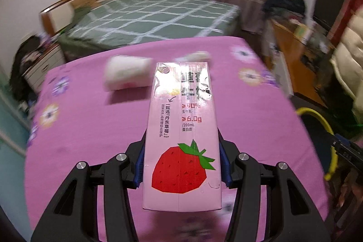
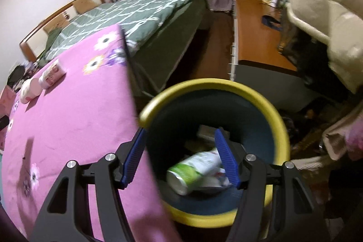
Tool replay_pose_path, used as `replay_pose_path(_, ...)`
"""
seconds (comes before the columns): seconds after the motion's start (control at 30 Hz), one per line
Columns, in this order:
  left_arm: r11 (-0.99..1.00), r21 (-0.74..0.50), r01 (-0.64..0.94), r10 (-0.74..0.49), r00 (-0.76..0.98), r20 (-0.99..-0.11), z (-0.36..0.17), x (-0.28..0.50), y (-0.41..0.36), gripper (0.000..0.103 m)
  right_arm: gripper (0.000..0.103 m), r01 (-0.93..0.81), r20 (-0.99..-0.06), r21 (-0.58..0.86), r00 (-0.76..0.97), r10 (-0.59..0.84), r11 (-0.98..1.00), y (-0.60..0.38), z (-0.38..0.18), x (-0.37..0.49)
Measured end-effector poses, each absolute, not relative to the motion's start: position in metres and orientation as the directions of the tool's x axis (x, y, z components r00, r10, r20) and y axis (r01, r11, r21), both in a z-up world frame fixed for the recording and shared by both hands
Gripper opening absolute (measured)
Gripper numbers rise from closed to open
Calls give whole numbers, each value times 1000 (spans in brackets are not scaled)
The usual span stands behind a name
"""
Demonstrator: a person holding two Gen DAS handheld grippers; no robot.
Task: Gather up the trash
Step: 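Carry the milk carton over the yellow bin and open the left gripper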
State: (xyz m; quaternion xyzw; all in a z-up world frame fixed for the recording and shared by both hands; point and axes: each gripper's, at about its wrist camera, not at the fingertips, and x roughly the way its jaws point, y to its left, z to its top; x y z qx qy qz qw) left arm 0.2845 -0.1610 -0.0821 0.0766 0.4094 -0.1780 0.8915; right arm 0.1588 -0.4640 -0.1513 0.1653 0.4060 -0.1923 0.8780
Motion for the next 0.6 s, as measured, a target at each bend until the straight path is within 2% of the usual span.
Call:
replay_pose_path(0.3, 762, -39, 647, -429, 458, -779, -89, 232, -309, 51, 60, 582, -776, 124, 562, -287, 803, -507, -156, 94)
replay_pose_path(0.6, 651, -66, 756, -465, 329, -822, -112, 195, -422, 51, 60, 643, -771, 134, 546, -328, 754, -533, -160, 55)
